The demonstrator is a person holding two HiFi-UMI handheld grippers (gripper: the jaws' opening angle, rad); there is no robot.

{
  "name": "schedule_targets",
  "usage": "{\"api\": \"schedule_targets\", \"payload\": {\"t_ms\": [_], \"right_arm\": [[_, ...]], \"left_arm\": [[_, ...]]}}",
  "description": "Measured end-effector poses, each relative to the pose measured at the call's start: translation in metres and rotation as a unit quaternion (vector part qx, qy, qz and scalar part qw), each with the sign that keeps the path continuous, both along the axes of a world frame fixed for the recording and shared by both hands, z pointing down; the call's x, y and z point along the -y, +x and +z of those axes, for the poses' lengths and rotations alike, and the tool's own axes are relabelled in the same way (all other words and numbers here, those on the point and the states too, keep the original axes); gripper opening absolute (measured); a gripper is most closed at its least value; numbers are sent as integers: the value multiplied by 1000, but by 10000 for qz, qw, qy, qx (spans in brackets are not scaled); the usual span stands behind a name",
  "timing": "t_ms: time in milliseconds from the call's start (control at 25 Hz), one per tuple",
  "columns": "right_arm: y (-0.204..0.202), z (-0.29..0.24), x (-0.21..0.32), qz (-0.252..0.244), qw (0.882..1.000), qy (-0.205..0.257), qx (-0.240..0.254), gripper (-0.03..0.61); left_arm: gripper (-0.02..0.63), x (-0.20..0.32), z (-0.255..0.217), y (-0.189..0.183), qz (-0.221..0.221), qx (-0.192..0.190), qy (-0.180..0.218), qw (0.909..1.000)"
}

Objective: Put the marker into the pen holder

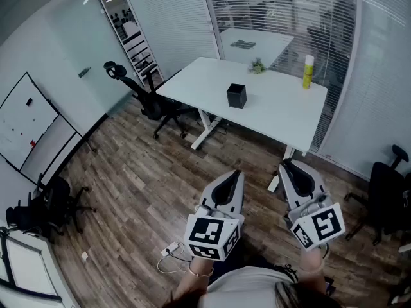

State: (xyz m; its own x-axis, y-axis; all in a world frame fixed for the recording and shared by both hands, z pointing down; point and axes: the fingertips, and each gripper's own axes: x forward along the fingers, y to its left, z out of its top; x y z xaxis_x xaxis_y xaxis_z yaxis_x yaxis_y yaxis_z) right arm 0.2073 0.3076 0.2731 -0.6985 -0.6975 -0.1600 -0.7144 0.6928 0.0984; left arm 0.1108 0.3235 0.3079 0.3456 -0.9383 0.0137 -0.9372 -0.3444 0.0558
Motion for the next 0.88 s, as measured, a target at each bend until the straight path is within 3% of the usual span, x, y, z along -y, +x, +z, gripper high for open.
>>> {"api": "schedule_targets", "payload": {"t_ms": [880], "right_arm": [[-56,16,91,66,9995,-292,104,55]], "left_arm": [[18,89,20,-50,226,-36,-212,9995]]}}
